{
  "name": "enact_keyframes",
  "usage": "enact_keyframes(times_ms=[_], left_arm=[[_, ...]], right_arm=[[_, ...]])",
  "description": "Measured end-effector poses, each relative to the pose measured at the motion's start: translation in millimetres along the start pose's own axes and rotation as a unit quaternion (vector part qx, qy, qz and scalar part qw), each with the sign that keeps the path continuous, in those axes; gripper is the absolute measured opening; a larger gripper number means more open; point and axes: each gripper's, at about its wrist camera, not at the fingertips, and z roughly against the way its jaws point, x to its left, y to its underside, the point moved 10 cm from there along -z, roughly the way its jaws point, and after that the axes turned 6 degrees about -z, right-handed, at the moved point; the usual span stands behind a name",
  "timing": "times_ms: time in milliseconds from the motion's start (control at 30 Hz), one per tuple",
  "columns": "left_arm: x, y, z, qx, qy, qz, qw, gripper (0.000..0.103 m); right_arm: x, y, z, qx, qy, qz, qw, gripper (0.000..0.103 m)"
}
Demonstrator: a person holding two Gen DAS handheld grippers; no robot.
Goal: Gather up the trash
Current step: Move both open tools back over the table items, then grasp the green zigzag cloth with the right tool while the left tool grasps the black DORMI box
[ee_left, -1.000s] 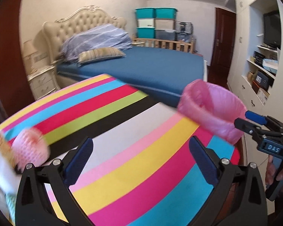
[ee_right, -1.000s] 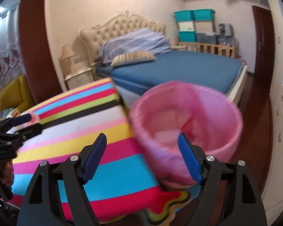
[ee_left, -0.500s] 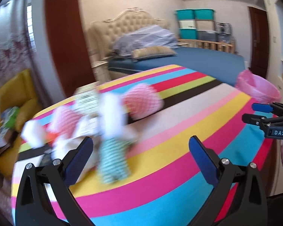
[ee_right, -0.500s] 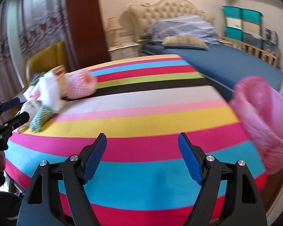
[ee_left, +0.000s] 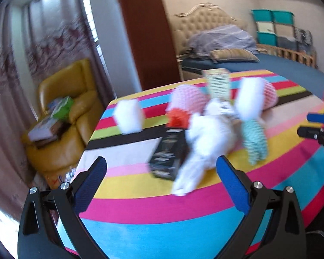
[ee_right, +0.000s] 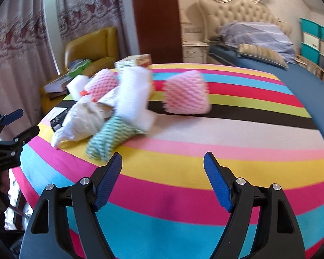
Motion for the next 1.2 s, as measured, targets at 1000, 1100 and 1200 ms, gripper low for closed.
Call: enact_keyframes(times_ms=[1000,1100,1200], left_arm=[[-12.7,-2.0,-88.7,0.096,0.065,0.042,0.9924,0.079],[-22.0,-0.5,-96.9,0.105,0.072,0.037,0.9911,0.07],[-31.9,2.3,-98.5,0.107,0.092,0.038,0.9892,0.046]], right_arm=[[54.6,2.7,-63.9,0.064,-0.007,0.035,0.997,0.032],[52.3,5.7,-61.4,0.06,-0.009,0.033,0.998,0.031],[50.4,5.8,-58.6,0.056,-0.009,0.034,0.998,0.03]])
